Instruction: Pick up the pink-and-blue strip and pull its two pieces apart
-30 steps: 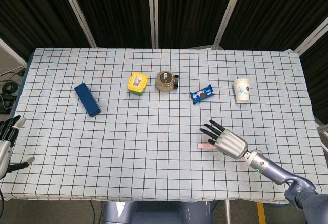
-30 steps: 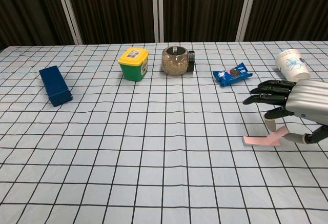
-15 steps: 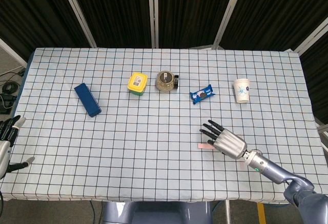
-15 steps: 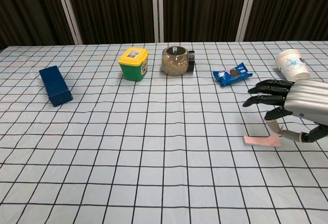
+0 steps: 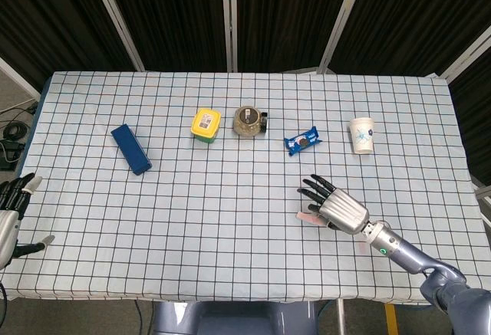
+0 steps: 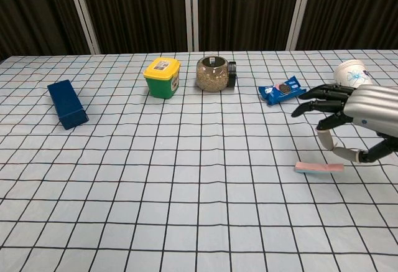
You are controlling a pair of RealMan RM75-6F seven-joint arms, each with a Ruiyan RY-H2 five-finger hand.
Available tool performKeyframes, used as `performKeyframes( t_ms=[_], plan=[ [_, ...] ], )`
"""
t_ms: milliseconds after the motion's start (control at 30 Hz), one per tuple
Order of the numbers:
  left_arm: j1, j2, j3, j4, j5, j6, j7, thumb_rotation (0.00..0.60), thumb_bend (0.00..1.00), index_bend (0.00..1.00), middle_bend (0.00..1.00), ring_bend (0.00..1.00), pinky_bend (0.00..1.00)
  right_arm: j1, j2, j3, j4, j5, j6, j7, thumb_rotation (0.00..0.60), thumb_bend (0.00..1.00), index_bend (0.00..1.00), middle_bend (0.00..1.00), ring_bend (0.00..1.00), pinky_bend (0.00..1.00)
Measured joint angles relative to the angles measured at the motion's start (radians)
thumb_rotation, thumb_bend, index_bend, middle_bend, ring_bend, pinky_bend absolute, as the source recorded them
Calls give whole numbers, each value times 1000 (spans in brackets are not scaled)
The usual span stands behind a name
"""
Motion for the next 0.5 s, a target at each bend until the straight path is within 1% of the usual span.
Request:
performKeyframes(
  t_ms=[67, 167, 333, 500],
  plan=[
    [-12, -6, -4, 8, 0, -18, -17, 600, 0, 0, 0, 0, 0, 13, 17, 17, -47, 13, 3, 5, 600, 396, 675, 158, 0, 0],
    [-45, -20, -14, 36, 0, -60, -49, 600, 0, 0, 0, 0, 0, 39, 55, 45, -153, 34, -6, -2, 600, 398, 675, 158, 0, 0],
    [-101, -51, -34, 75, 2, -122, -96, 600, 0, 0, 0, 0, 0, 84, 136, 97, -388, 79, -58, -59, 600, 401, 677, 157, 0, 0],
    [-153, -72, -45, 79, 13, -189, -182, 600, 0, 6, 0, 0, 0, 132, 221, 161, -644, 151, -159, -163, 600, 401, 684, 150, 0, 0]
  ],
)
